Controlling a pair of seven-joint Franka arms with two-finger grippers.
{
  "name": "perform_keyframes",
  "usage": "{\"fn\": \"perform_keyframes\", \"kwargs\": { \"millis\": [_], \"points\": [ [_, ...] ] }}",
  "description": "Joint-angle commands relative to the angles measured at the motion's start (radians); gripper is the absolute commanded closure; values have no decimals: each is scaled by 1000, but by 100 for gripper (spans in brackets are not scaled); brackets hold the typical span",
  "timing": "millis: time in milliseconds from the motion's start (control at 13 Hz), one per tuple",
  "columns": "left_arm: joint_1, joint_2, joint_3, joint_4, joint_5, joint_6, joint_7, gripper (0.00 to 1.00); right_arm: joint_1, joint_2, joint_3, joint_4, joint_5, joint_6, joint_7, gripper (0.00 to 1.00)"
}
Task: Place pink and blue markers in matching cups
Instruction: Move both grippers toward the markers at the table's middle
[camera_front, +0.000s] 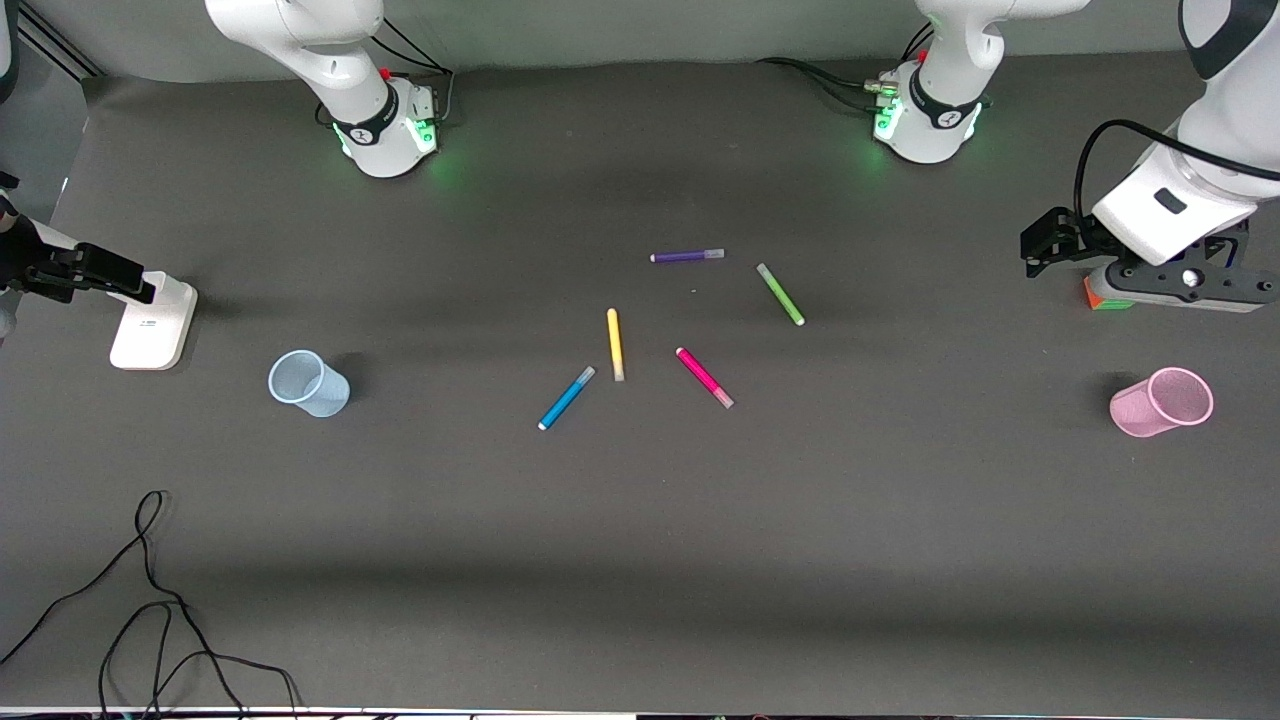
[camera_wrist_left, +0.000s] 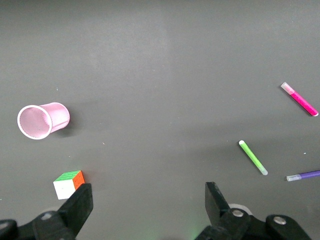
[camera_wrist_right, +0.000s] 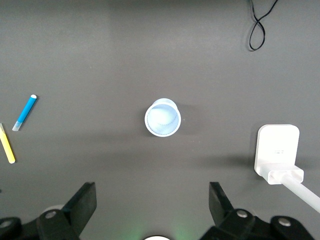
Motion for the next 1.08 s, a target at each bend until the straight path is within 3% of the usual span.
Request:
{"fn": "perform_keyframes", "kwargs": {
  "millis": [0,462,692,1000],
  "points": [
    [4,-11,-2,4,-10,-22,3,0,4,1,-7,7,-5,5,-3,0],
    [5,-13,-2,2,-12,-25,2,0,28,-3,2,5,13,21,6,0],
    [5,-13,-2,2,-12,-29,-82,0,202,4,0,-18,18,42,266,0],
    [5,-13,-2,2,-74,-80,-381,1,421,44,0,-13,88,128,666,0]
  ]
}}
